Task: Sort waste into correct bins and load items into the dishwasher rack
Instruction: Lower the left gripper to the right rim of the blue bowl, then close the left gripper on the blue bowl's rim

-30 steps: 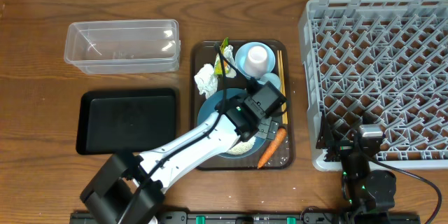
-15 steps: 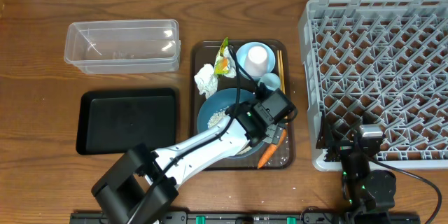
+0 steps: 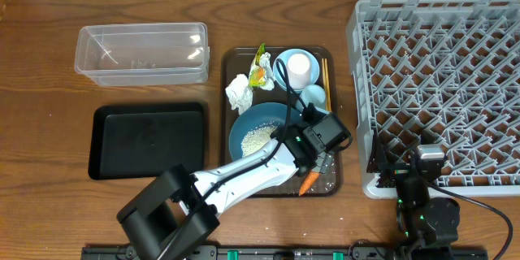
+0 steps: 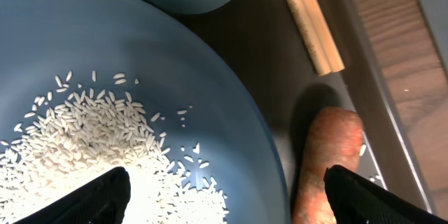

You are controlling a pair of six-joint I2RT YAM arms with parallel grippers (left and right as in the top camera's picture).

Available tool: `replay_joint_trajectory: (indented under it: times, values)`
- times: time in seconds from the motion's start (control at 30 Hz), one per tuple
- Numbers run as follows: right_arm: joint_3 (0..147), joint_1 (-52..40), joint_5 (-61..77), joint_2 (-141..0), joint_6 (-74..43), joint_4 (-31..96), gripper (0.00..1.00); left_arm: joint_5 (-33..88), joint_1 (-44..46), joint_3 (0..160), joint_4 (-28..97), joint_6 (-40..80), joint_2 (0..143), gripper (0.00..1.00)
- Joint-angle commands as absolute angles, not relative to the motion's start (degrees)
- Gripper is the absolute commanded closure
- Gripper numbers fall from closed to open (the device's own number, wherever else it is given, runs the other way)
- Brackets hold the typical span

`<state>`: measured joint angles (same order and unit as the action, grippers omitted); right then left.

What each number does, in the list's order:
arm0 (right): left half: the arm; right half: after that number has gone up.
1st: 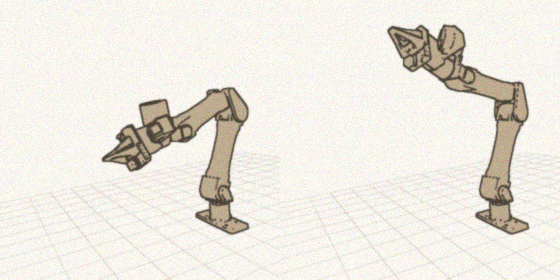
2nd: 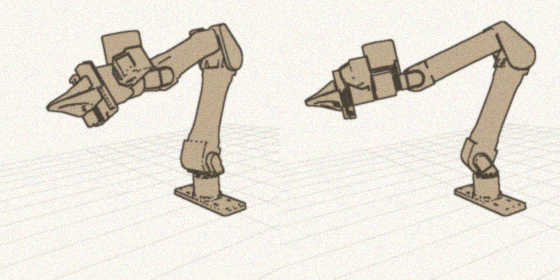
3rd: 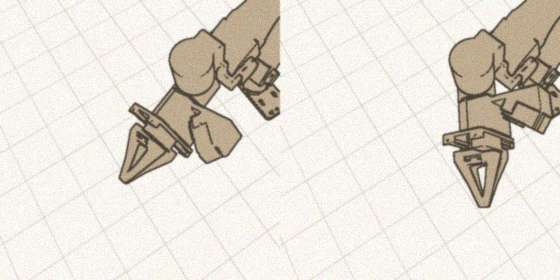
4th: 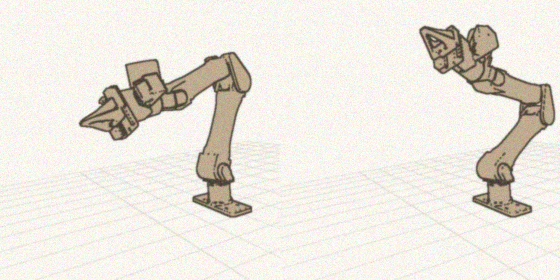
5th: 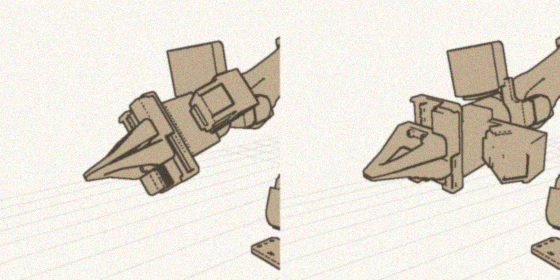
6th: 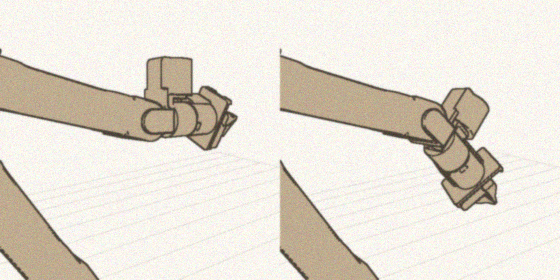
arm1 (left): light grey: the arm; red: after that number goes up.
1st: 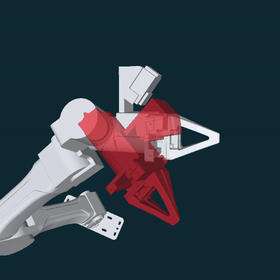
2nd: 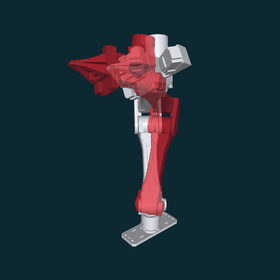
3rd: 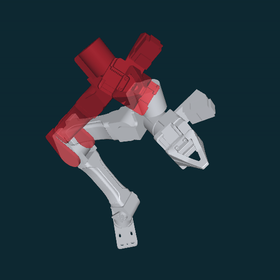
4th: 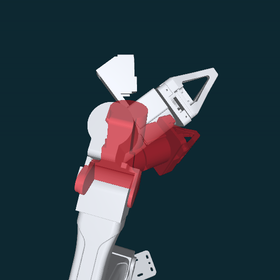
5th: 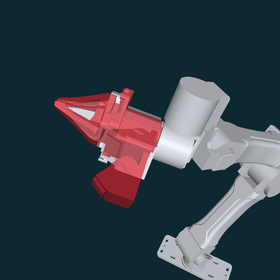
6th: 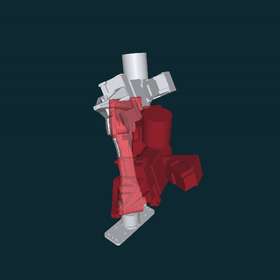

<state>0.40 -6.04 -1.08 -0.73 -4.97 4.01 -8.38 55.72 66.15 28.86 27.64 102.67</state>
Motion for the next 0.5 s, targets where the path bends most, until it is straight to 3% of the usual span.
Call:
replay_joint_trajectory:
  times: [0.0, 0.3, 0.47]
  values:
    - [0.32, -7.49, -1.08, -0.75, -4.21, 4.25, 0.01, -12.34, 55.70, 67.20, 28.75, 29.63, 103.39, 0.09]
    - [0.32, -7.46, -1.08, -0.75, -4.21, 4.25, 0.01, -12.71, 55.70, 67.20, 28.36, 31.55, 103.42, 0.22]
    - [0.32, -7.49, -1.08, -0.75, -4.21, 4.25, 0.01, -12.64, 55.70, 67.18, 28.62, 34.61, 103.42, 0.24]
